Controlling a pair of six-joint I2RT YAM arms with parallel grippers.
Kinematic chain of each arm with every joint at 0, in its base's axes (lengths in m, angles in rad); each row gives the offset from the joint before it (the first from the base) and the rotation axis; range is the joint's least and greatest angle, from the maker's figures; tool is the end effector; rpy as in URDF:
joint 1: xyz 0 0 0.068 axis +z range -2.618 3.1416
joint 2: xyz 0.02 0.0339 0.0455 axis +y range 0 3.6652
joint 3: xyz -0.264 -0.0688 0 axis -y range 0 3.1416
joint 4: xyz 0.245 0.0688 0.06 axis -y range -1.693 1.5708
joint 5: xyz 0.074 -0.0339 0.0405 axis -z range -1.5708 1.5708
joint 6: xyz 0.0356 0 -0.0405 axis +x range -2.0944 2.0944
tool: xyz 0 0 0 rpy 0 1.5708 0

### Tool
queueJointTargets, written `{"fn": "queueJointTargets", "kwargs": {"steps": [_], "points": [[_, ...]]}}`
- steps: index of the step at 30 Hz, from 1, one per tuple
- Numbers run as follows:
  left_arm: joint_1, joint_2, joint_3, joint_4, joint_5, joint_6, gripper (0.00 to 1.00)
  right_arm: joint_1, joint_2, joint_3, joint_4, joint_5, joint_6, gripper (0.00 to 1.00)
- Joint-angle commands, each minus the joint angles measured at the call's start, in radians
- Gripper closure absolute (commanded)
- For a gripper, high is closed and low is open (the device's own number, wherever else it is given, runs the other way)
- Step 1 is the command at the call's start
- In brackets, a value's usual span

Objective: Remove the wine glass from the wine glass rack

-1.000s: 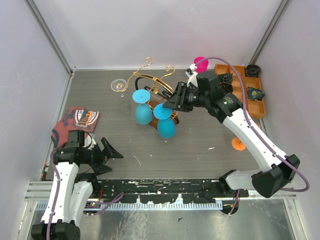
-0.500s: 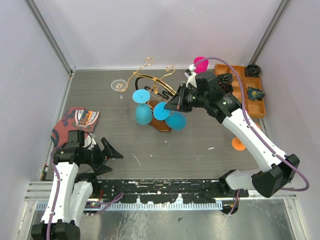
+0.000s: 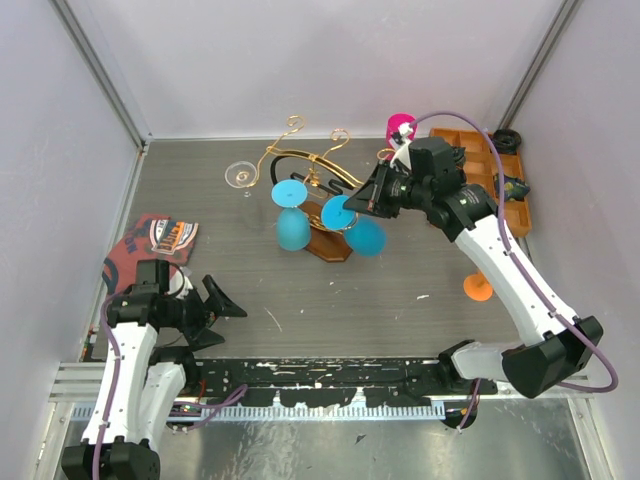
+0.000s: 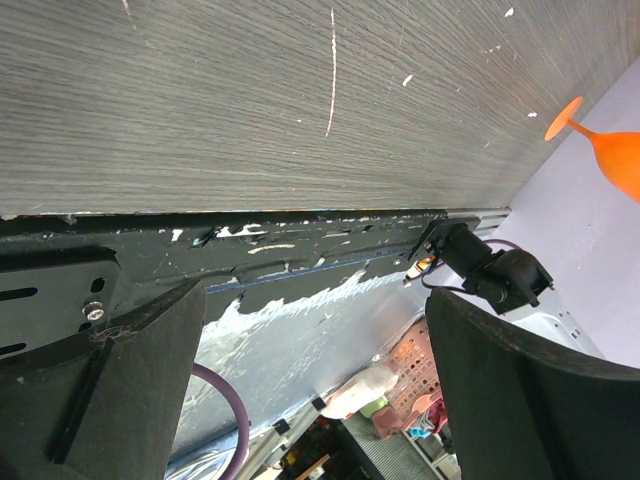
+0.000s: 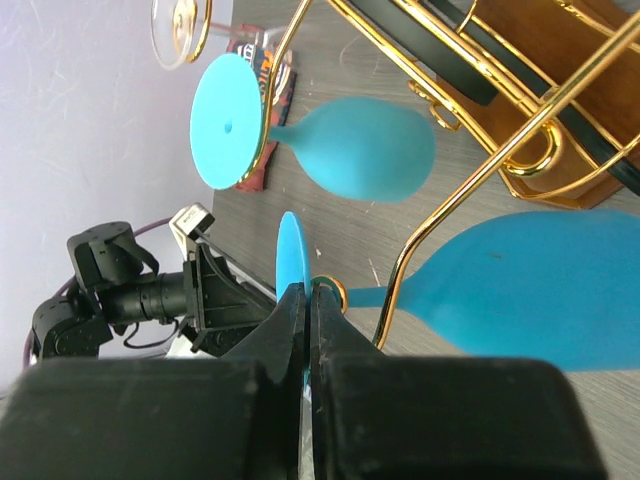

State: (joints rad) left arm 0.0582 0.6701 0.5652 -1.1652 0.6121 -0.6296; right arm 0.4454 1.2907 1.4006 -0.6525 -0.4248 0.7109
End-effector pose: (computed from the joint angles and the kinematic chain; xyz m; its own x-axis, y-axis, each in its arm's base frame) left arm 0.0946 -0.0150 0.2130 -0.8427 -0.5318 0.0838 -0.4626 0.6357 -0.6180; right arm 0.2419 0.1318 0.3988 -0.8171 0.2687 -0.5101 -0.2347 0.6530 0.7201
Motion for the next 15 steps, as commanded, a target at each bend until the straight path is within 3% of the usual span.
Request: {"fn": "queueJointTargets", "kwargs": {"steps": [1,15], "points": [[0.0,-0.002,0.035,-0.054,-0.006,0.011,0.02,-0.016,-0.037,0.045,0.024,-0.005,-0.008,0.99],[0.001,-0.013,0.017,-0.053,-0.002,0.011,0.02,-0.011,-0.035,0.023,0.1,-0.059,0.042,0.99]]}}
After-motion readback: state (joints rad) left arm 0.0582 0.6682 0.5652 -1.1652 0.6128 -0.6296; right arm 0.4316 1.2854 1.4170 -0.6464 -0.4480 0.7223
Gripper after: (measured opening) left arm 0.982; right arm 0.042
